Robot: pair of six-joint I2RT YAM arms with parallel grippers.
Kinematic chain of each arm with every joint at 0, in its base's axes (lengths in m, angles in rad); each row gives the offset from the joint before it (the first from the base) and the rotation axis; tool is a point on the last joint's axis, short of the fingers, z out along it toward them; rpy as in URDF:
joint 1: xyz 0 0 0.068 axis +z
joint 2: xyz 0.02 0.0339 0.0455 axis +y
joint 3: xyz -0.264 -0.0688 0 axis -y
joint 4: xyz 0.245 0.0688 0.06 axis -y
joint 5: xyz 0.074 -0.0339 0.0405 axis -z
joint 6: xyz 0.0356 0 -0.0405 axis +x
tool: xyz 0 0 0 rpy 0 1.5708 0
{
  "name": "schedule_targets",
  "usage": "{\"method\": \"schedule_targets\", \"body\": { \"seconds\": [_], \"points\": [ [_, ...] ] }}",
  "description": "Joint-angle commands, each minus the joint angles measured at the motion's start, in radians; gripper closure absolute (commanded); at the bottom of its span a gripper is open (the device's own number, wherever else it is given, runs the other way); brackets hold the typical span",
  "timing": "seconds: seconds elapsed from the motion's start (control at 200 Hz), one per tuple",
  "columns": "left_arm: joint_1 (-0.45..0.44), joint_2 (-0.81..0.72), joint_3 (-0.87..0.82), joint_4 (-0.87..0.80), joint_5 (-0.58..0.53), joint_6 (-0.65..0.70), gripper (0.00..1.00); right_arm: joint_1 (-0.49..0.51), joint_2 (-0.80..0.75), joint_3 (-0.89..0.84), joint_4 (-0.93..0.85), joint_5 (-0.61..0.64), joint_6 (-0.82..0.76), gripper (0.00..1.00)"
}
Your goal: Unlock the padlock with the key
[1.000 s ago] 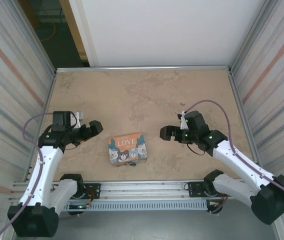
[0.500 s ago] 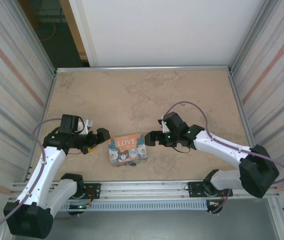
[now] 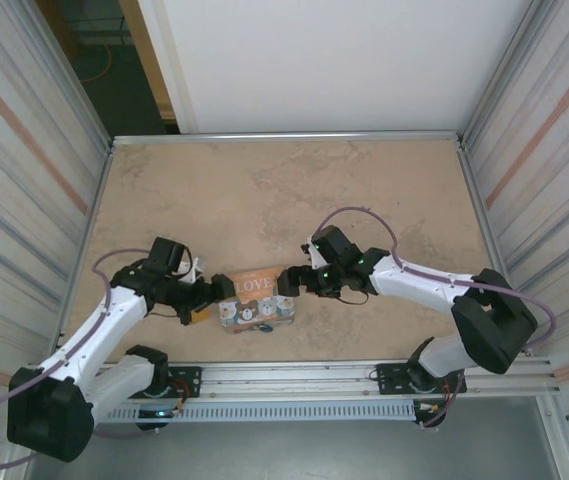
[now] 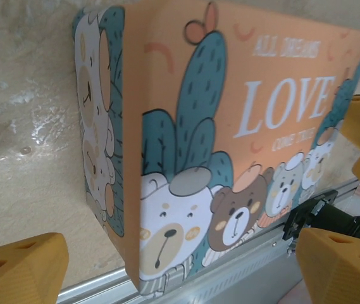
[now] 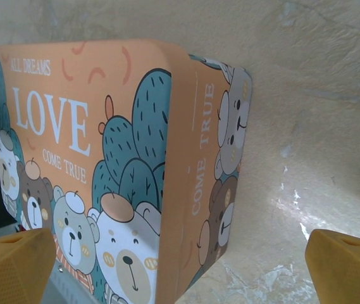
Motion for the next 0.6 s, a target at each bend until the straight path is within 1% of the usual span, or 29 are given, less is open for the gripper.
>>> {"method": "schedule_targets", "body": {
  "seconds": [0.0,0.23,0.386,0.596],
  "points": [
    [-0.015,0.020,-0.020,0.060,0.041,-0.033,0.09,0.012,0.045,0.050,-0.004,-0.059,0.020,0.04],
    [-0.036,0.056,-0.044,0.131,0.070,-0.059,0.15,0.019,0.108,0.071,0.034,-0.108,0.037,0.09],
    [-0.045,0.082,-0.056,0.164,0.079,-0.069,0.20,0.022,0.123,0.087,0.038,-0.123,0.036,0.12],
    [-0.055,0.109,-0.056,0.206,0.082,-0.082,0.25,0.022,0.136,0.103,0.043,-0.141,0.036,0.20]
  ]
}}
